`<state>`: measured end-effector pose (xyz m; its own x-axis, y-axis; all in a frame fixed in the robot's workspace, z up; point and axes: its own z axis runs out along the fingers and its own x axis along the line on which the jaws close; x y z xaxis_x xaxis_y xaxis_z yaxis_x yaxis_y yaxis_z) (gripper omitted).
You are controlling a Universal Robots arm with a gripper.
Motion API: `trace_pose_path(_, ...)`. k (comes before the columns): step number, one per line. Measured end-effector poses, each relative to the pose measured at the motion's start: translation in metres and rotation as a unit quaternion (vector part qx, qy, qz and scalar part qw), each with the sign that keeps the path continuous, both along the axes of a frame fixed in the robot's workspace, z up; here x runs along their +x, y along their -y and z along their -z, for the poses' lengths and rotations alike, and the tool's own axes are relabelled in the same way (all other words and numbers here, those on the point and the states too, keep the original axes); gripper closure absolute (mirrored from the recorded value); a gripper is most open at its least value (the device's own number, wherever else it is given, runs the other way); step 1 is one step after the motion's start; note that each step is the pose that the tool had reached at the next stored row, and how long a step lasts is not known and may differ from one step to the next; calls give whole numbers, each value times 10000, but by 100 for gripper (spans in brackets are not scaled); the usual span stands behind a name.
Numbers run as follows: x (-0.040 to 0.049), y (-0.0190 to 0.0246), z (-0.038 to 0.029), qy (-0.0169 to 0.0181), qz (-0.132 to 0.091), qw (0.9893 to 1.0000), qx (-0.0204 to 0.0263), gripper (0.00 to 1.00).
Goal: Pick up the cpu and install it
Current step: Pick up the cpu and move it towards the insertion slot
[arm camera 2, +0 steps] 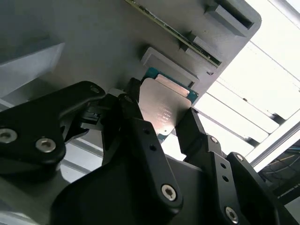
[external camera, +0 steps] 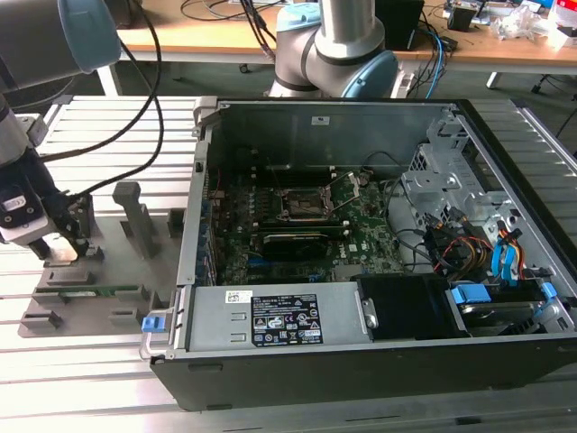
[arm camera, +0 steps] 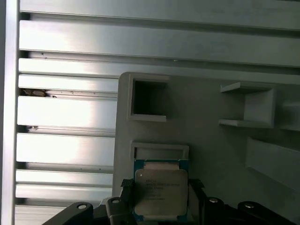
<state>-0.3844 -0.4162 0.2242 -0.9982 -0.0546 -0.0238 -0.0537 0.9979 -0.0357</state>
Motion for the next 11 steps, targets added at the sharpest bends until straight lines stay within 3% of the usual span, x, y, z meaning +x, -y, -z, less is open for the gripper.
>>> trace_pose_path(2, 0, 0, -64, 0, 0, 10000, 0, 45)
trace_pose_path(11, 0, 0, -241, 0, 0, 10000, 0, 45)
